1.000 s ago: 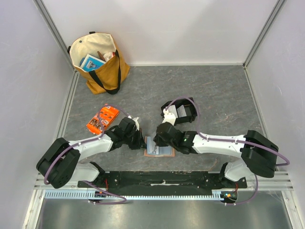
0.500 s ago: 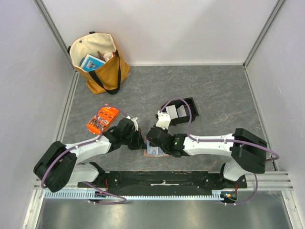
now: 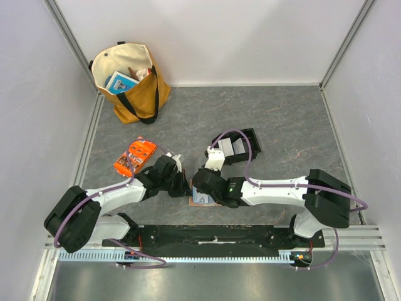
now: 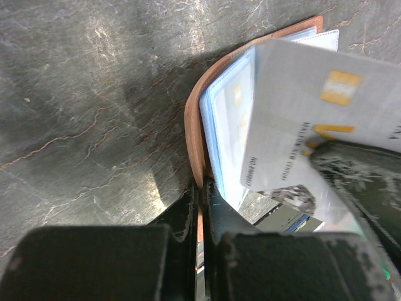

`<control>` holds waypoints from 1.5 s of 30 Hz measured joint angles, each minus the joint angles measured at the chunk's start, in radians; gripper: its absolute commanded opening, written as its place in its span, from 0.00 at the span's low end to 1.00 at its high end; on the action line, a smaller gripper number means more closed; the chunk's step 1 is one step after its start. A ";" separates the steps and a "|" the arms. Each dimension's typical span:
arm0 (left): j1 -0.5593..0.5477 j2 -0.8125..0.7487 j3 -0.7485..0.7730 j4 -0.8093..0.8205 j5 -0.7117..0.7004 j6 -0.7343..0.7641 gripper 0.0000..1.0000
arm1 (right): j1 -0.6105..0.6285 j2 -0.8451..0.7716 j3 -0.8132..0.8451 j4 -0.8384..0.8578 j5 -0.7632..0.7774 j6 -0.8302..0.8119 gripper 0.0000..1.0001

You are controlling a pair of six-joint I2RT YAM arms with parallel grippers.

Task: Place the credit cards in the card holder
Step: Insert the credit card into the card holder.

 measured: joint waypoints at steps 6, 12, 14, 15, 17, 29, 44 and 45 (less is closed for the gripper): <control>0.000 0.000 0.000 -0.007 -0.013 0.000 0.14 | 0.002 -0.043 -0.002 -0.027 0.040 0.000 0.00; 0.000 -0.008 0.005 -0.076 -0.075 -0.012 0.53 | -0.035 -0.125 -0.092 0.003 -0.029 -0.008 0.00; 0.000 -0.040 0.010 -0.101 -0.104 -0.014 0.61 | -0.066 -0.161 -0.129 0.026 -0.074 -0.011 0.00; 0.001 -0.059 0.010 -0.120 -0.116 -0.014 0.67 | -0.082 -0.177 -0.145 0.037 -0.099 -0.012 0.00; 0.001 -0.097 0.010 -0.153 -0.142 -0.016 0.67 | -0.110 -0.200 -0.167 0.062 -0.139 -0.012 0.00; 0.006 -0.422 0.023 -0.267 -0.240 -0.056 0.76 | -0.206 -0.263 -0.307 0.262 -0.371 0.016 0.00; 0.157 -0.312 -0.218 0.394 0.145 -0.267 0.66 | -0.300 -0.429 -0.489 0.553 -0.590 0.121 0.00; 0.171 -0.296 -0.231 0.454 0.172 -0.287 0.64 | -0.303 -0.432 -0.489 0.563 -0.599 0.125 0.00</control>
